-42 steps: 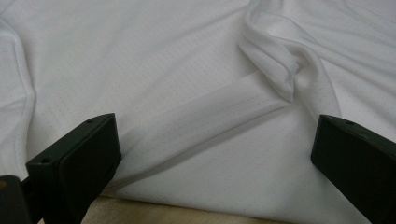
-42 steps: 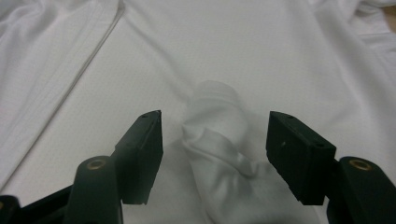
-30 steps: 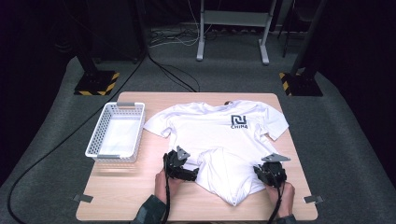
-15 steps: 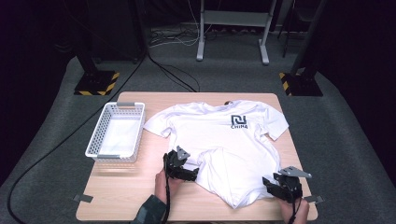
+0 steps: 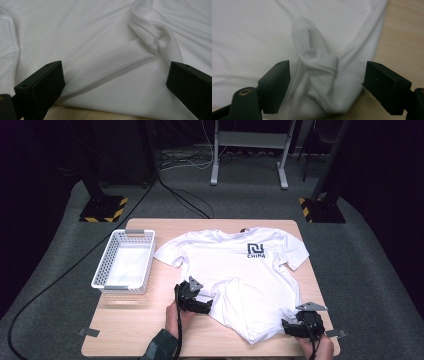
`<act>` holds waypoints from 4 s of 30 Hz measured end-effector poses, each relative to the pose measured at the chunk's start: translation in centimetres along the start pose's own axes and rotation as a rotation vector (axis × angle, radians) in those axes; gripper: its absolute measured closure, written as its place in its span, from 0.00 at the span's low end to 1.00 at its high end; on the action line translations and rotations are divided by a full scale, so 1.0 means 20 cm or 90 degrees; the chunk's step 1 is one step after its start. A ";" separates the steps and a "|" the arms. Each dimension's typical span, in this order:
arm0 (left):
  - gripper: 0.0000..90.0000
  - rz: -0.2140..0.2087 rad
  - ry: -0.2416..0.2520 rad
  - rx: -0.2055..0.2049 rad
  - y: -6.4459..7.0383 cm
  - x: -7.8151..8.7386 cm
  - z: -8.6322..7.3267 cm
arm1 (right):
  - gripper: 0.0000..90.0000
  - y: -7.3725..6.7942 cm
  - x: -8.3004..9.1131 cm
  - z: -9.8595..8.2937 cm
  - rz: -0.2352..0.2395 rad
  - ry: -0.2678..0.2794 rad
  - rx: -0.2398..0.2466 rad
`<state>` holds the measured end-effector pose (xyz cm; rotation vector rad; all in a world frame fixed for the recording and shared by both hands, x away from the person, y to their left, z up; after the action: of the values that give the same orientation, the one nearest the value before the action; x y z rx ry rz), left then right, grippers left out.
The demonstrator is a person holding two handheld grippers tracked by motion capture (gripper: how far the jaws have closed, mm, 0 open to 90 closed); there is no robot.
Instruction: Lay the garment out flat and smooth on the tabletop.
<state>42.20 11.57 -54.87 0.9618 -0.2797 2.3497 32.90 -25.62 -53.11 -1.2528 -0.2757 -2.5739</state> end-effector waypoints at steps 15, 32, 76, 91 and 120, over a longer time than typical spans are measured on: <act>0.01 -0.001 0.001 -0.001 0.00 0.00 0.00 | 0.11 0.05 -0.02 0.10 0.008 0.060 -0.012; 0.01 -0.001 0.001 -0.001 0.00 0.00 0.00 | 0.11 0.08 0.11 0.01 0.038 0.027 -0.008; 0.01 -0.001 0.001 -0.001 0.00 0.00 0.00 | 0.10 0.27 0.22 -0.10 -0.115 -0.022 -0.052; 0.04 -0.003 0.033 -0.008 0.03 0.06 0.09 | 0.07 0.17 -0.08 0.09 -0.033 0.080 -0.013; 0.96 -0.036 -0.012 -0.076 0.19 -0.11 0.24 | 0.05 0.21 -0.15 0.05 -0.011 0.093 -0.051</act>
<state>44.05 5.61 -52.79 0.9233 -0.3908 2.2475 36.69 -28.86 -54.72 -1.0848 -0.1563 -2.6998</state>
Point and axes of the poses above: each handheld gripper's, and its own axes: x roughly backward along the jaws, z roughly out of its top, y roughly to its right, the point moved 3 cm from there along -x, roughly forward along the jaws, and after that the axes turned 2 degrees about x, right-handed, at the moved point
